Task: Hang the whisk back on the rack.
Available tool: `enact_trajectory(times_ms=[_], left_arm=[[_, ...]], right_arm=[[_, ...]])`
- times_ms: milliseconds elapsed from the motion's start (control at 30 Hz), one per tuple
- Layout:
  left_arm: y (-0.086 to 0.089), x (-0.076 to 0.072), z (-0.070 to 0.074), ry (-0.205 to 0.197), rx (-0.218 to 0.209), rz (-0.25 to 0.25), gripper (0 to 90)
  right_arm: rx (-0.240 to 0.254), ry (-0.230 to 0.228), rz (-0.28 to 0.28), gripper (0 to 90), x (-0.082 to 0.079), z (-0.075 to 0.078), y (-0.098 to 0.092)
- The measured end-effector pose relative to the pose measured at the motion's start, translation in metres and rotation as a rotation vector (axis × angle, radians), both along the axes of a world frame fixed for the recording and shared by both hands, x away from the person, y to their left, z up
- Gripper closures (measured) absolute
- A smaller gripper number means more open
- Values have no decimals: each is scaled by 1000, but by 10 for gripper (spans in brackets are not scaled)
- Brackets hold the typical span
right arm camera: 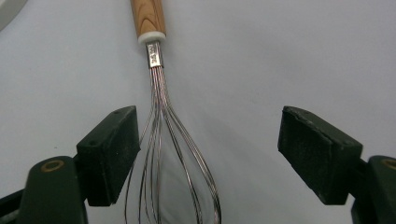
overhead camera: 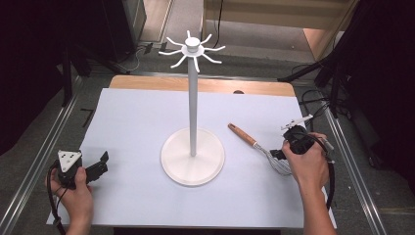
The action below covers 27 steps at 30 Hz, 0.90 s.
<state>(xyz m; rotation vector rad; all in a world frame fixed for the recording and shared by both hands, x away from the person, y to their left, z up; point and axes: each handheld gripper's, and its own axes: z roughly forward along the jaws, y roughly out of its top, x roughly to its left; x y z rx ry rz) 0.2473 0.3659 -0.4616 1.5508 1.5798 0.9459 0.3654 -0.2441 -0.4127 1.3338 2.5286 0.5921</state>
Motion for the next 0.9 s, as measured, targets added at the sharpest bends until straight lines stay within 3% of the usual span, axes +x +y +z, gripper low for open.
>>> enact_trajectory(times_ms=[300,533,733,900], left_arm=[[-1,0,0,-1,7,-3,133],[-1,0,0,-1,12,-4,133],[-1,0,0,0,12,-4,133],[-2,0,0,-3,15,-3,133]], right_arm=[[-51,79,38,242,16,1,16],[-58,137,66,283,27,0,26],[-100,150,72,317,36,3,36],[-95,165,80,377,42,3,42]])
